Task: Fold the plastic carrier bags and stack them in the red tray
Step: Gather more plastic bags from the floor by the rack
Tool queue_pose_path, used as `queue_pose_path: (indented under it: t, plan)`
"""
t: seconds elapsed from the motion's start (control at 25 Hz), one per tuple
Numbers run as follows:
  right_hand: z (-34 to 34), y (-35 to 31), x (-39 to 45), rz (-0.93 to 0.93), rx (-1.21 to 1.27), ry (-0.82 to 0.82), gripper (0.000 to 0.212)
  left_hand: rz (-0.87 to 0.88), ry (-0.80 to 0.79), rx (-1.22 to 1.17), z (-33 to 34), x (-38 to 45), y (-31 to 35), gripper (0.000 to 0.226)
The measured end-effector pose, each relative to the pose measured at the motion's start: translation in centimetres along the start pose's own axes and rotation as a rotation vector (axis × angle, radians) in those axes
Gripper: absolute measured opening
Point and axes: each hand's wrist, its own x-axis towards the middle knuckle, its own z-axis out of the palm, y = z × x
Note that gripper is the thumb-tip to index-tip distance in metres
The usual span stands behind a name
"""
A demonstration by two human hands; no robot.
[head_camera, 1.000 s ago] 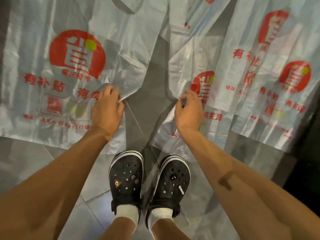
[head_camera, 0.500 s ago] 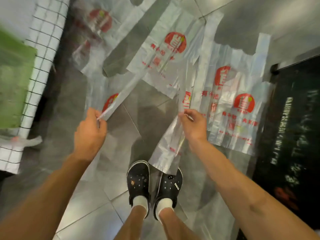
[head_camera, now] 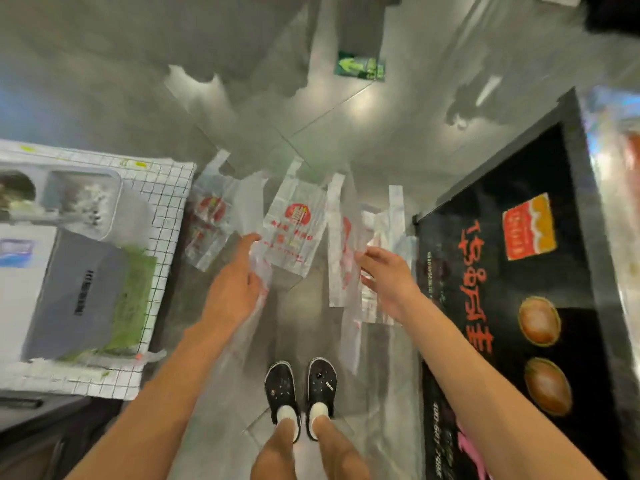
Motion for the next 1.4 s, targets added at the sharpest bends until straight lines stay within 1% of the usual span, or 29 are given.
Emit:
queue_pose_path:
  t: [0.08,0.16,0.28,0.32,0.36,0.44,0.48,0.6,0.68,0.84,0.92,1.04,1.12,1.16,1.2,1.28,1.36,1.4]
  plan:
    - [-1.3,-3.8,-4.7,-0.043,0.062,-0.011,0.013,0.125,-0.048,0.024,-2.1,-1.9,5.3,0.046]
    - [-2.4,-6.6,-8.5,-0.106,0.117,-0.009,0.022,0.2,-0.064,0.027,-3.4,-3.2,10.2,0.04]
    - [-3.4,-8.9,-13.3,-0.156,0.269,-0.05,0.027,0.276,-0.116,0.06,-4.5,-5.2,17.2,0.042]
    - [-3.4,-9.4,-15.1,-0.174,0.319,-0.063,0.028,0.302,-0.124,0.011,-4.9,-6.2,19.2,0.041]
    - [-3.4,-9.8,-16.7,-0.201,0.362,-0.059,0.029,0.33,-0.134,-0.035,-5.4,-7.0,21.0,0.038]
    - [-3.0,-10.2,-19.2,-0.247,0.449,-0.012,0.03,0.402,-0.185,-0.064,-5.7,-8.1,23.4,0.023]
    - [-2.5,-10.5,-20.3,-0.268,0.498,0.01,0.031,0.421,-0.223,-0.056,-5.7,-8.5,24.3,0.019]
    - [-1.5,-10.8,-22.5,-0.284,0.628,0.085,0.034,0.452,-0.411,-0.071,-6.6,-9.8,26.4,0.035]
    - [-0.9,-10.3,-23.8,-0.304,0.691,0.113,0.03,0.458,-0.517,-0.056,-7.4,-10.7,27.2,0.042]
    - [0.0,-8.1,-26.5,-0.285,0.901,0.134,0.034,0.482,-0.629,0.084,-7.2,-12.3,27.5,0.057]
    - [-0.2,-5.8,-27.4,-0.282,1.02,0.137,0.041,0.513,-0.692,0.141,-6.0,-13.6,27.6,0.059]
    - [-1.3,-1.9,-29.2,-0.313,1.258,0.135,0.06,0.544,-0.773,0.294,-3.2,-16.4,28.0,0.053]
    - [-2.2,0.5,-31.2,-0.365,1.322,0.163,0.069,0.602,-0.822,0.451,-0.9,-18.4,28.1,0.061]
    - [-2.7,1.5,-32.1,-0.39,1.349,0.18,0.07,0.633,-0.839,0.493,0.1,-19.5,28.4,0.062]
    - [-3.3,2.3,-33.1,-0.418,1.379,0.198,0.069,0.662,-0.857,0.505,1.1,-20.5,28.5,0.059]
    - [-4.8,4.4,-35.7,-0.482,1.415,0.293,0.061,0.703,-0.895,0.52,3.0,-23.9,29.0,0.049]
    - [-6.7,6.4,-38.6,-0.504,1.357,0.398,0.047,0.814,-0.919,0.555,4.8,-27.1,29.5,0.041]
    - [-8.0,7.5,-39.9,-0.502,1.26,0.467,0.037,0.87,-0.94,0.577,5.6,-28.6,29.8,0.038]
